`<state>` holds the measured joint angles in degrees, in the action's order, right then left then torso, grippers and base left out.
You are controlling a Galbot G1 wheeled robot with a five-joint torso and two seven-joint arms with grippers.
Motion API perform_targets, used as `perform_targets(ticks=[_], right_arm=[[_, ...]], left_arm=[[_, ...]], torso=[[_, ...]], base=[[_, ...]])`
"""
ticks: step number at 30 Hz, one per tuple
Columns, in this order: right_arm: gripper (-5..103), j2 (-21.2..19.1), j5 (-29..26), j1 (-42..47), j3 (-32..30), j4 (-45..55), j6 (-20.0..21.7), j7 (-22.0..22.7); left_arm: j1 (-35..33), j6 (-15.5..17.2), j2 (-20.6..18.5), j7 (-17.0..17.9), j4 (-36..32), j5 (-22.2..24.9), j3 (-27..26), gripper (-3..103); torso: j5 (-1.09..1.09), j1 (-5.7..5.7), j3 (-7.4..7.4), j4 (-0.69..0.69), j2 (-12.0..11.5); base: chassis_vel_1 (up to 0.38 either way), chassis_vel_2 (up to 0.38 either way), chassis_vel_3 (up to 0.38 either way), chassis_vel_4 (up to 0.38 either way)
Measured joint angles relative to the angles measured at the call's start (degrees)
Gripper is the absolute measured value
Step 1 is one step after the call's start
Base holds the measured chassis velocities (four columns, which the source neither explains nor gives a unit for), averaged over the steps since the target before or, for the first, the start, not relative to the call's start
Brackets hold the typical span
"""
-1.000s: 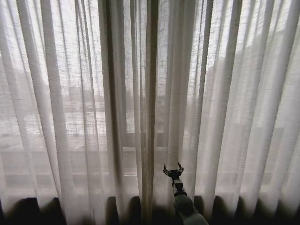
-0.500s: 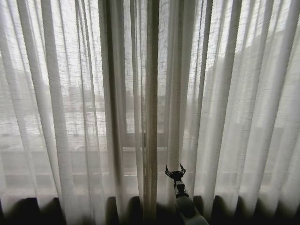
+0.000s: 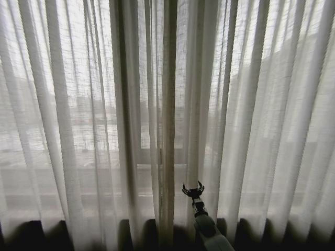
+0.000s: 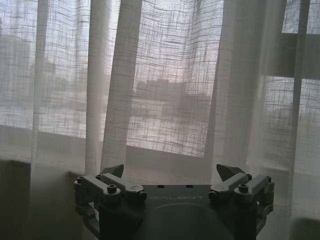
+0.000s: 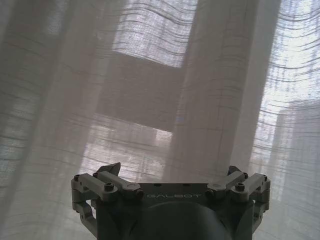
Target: Open the curtains by pulling them apart, changing their state from closed to fully open.
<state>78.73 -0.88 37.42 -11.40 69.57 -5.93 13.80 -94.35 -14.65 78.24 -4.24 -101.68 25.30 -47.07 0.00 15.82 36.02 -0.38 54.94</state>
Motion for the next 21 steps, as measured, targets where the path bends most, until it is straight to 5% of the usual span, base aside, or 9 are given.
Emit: perform_targets(ticks=[3, 9, 11, 12, 14, 16, 21], right_arm=[[99, 0.0, -0.4, 0.7, 0.6, 0.8, 0.0, -0.2], [73, 0.0, 0.3, 1.3, 0.3, 1.2, -0.1, -0.2], [73, 0.0, 0.4, 1.3, 0.2, 1.2, -0.2, -0.2], [62, 0.0, 0.6, 1.4, 0.1, 1.2, -0.2, -0.1], [62, 0.0, 0.6, 1.4, 0.0, 1.2, -0.3, 0.1], [45, 0.0, 0.6, 1.5, -0.2, 1.3, -0.2, 0.6], [29, 0.0, 0.5, 2.3, -0.5, 2.1, 0.3, -1.2]], left_arm=[[0.0, -0.1, 0.0, 0.0, 0.1, 0.0, -0.2, 100], [-0.1, -0.2, 0.1, 0.0, 0.2, 0.1, -0.2, 100], [0.0, -0.2, 0.1, 0.0, 0.2, 0.1, -0.2, 100], [0.0, -0.2, 0.1, 0.0, 0.2, 0.1, -0.2, 100], [0.0, -0.2, 0.1, 0.0, 0.2, 0.0, -0.1, 100], [0.0, -0.2, 0.2, 0.0, 0.3, 0.0, -0.1, 100], [0.0, -0.2, 0.4, 0.0, 0.4, -0.1, 0.0, 100]], torso=[[0.0, 0.0, 0.0, -0.01, 0.0], [0.0, 0.0, 0.0, -0.01, 0.0], [0.0, 0.0, 0.0, -0.01, 0.0], [0.0, 0.0, 0.0, -0.01, 0.0], [0.0, 0.0, 0.0, -0.01, 0.0], [0.0, 0.0, 0.0, -0.01, 0.0], [0.0, 0.0, 0.0, 0.0, 0.0]], base=[[0.0, 0.0, 0.0, 0.0], [0.0, 0.0, 0.0, 0.0], [0.0, 0.0, 0.0, 0.0], [0.0, 0.0, 0.0, 0.0], [0.0, 0.0, 0.0, 0.0], [0.0, 0.0, 0.0, 0.0], [0.0, 0.0, 0.0, 0.0]])
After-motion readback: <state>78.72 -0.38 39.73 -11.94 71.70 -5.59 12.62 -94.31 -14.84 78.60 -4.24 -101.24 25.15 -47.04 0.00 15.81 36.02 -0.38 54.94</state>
